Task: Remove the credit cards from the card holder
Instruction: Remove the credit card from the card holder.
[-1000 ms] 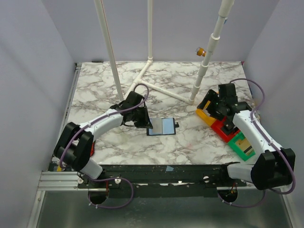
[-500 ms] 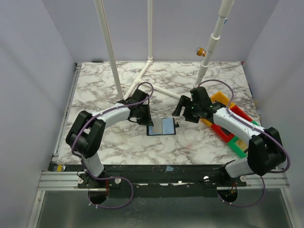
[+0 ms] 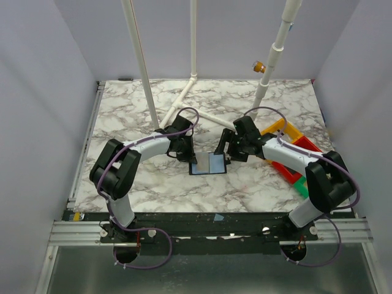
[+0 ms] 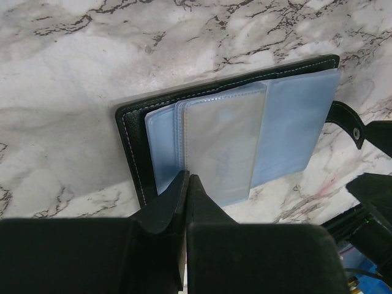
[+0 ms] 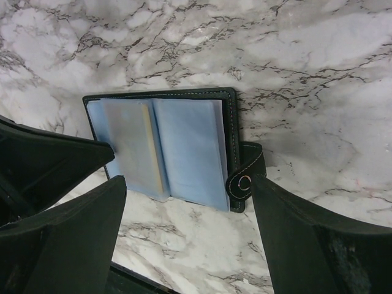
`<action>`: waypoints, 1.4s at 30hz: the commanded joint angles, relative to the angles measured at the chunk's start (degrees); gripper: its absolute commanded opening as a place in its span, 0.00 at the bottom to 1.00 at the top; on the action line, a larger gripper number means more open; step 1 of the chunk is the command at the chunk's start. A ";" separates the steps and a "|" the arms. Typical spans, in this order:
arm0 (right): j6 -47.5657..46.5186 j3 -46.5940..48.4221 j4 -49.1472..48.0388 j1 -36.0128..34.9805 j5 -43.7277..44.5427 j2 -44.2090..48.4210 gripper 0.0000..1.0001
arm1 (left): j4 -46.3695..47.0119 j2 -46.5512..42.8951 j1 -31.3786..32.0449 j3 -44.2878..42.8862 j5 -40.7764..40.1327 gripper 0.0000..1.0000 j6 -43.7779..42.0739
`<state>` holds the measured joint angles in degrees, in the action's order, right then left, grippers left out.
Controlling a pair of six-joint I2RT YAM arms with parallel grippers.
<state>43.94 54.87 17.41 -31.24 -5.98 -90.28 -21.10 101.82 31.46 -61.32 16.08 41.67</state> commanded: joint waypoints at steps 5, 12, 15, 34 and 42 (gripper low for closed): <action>0.57 1.22 -2.85 -2.05 -1.05 -3.07 0.86 | -0.67 -1.53 -0.17 -1.48 -0.96 0.00 -0.36; 0.62 1.93 -3.43 -3.00 -0.97 -5.13 0.86 | -1.05 -1.20 -0.09 -2.38 -0.63 0.00 -0.54; 0.63 2.24 -2.72 -3.29 -0.41 -4.68 0.86 | -1.01 -0.80 0.16 -2.57 -0.17 0.00 -0.54; 0.89 1.25 -3.41 -3.56 0.62 -5.70 0.86 | -0.87 3.02 1.23 -3.81 -0.85 0.00 0.07; 1.26 -0.03 -4.66 -3.54 0.18 -6.97 0.86 | -0.27 4.25 2.36 -3.84 -0.63 0.00 0.52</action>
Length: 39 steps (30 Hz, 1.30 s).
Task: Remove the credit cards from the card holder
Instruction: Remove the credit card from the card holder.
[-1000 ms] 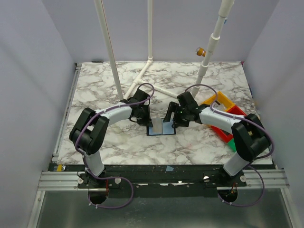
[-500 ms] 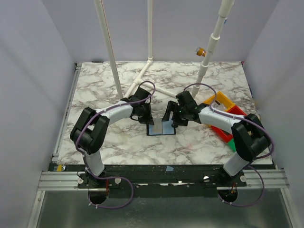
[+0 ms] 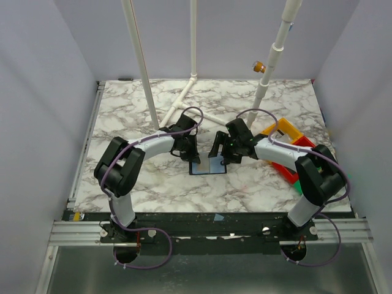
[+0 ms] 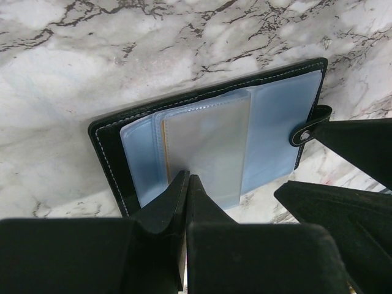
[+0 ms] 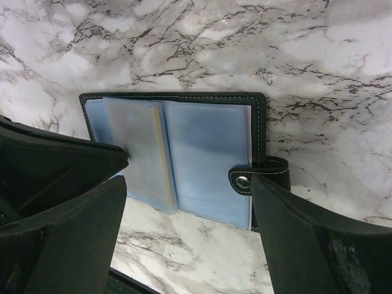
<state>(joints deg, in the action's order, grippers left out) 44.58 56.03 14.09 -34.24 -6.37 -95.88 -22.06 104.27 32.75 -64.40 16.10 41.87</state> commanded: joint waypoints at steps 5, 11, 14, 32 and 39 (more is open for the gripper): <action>0.75 -1.43 -1.69 -0.57 0.48 -1.83 0.86 | 0.79 2.86 1.93 -1.51 -0.46 0.00 0.57; 0.73 -1.63 -1.78 -0.52 0.53 -2.12 0.86 | 0.53 3.96 2.32 -3.05 -0.16 0.00 0.76; 0.37 -1.37 -1.28 -0.58 1.13 -1.86 0.86 | 0.53 4.43 2.49 -3.66 0.06 0.00 0.85; -2.48 6.36 9.86 -12.13 20.99 1.64 0.66 | 0.56 5.75 2.89 -4.94 1.57 0.00 1.46; -2.06 6.56 8.64 -12.68 20.20 -1.64 0.62 | 0.43 5.25 2.88 -4.86 1.57 0.00 1.42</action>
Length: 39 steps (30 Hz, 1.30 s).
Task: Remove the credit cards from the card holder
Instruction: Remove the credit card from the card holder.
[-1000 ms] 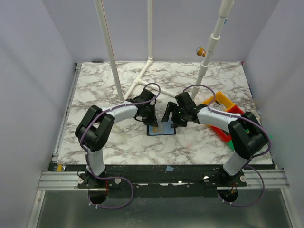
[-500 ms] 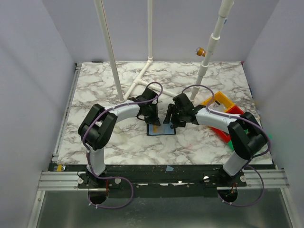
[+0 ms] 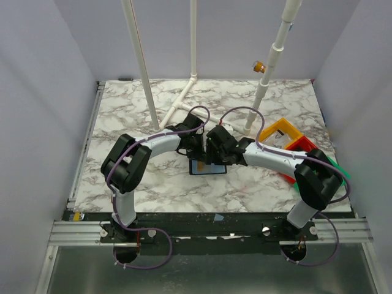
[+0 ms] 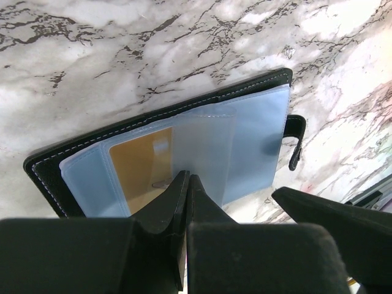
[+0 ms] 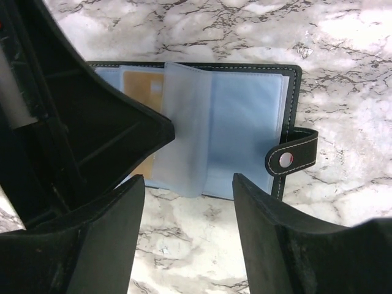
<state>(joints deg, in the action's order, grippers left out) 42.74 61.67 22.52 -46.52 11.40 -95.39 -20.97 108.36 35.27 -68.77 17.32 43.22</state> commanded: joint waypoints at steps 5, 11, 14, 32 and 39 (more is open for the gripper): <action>-0.37 1.13 -1.98 -0.50 0.71 -4.16 0.59 | -0.78 0.89 0.41 -0.40 0.38 0.00 0.02; 0.30 -0.05 -3.53 -0.50 0.44 -5.18 0.52 | -0.66 0.74 0.37 -0.37 0.52 0.00 -0.02; 0.33 -0.15 -3.80 -0.55 0.83 -5.37 0.49 | -0.58 0.63 0.38 -0.23 0.48 0.00 -0.02; 1.42 -0.54 -3.31 -0.50 2.55 -7.07 0.19 | -1.31 -1.40 0.37 0.48 -0.31 0.00 -0.59; 2.84 -2.87 -4.76 -0.35 0.72 -6.69 0.12 | -3.63 -4.58 -0.23 0.57 -3.30 0.00 -1.73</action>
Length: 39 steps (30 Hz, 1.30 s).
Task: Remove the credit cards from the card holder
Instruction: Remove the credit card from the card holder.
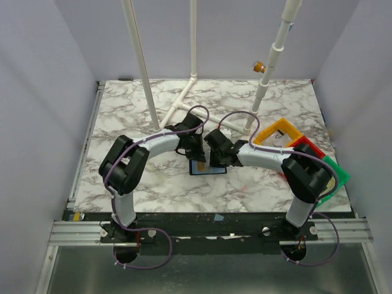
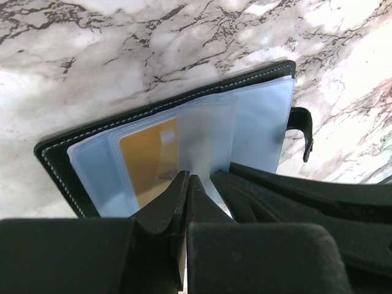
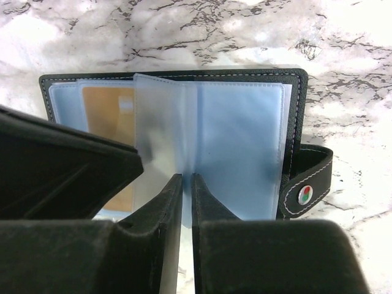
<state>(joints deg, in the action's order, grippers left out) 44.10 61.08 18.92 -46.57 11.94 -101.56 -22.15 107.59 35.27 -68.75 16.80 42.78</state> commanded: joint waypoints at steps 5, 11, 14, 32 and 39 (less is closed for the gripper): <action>2.47 -4.67 -3.39 0.59 -2.73 -0.68 0.10 | -2.26 -4.71 -1.08 1.74 -3.05 0.00 -1.60; 2.91 -6.14 -5.33 1.81 -5.40 0.05 0.09 | -2.07 -3.17 -1.09 1.50 -2.65 0.00 -1.63; 2.93 -6.29 -5.46 2.15 -5.75 0.27 0.09 | -1.81 -2.72 -1.05 1.54 -2.40 0.00 -1.19; 2.30 -4.00 -4.31 2.29 -5.13 5.12 0.20 | -1.51 0.60 1.12 -2.39 -0.54 0.00 -0.82; 1.87 -0.52 3.82 2.32 2.58 10.52 0.38 | -1.59 0.86 1.56 -3.35 0.21 0.00 -0.71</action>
<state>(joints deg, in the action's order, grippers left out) 46.46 57.06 16.29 -44.25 8.08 -94.91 -23.59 107.50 36.29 -70.11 15.68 41.87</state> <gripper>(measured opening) 0.371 0.008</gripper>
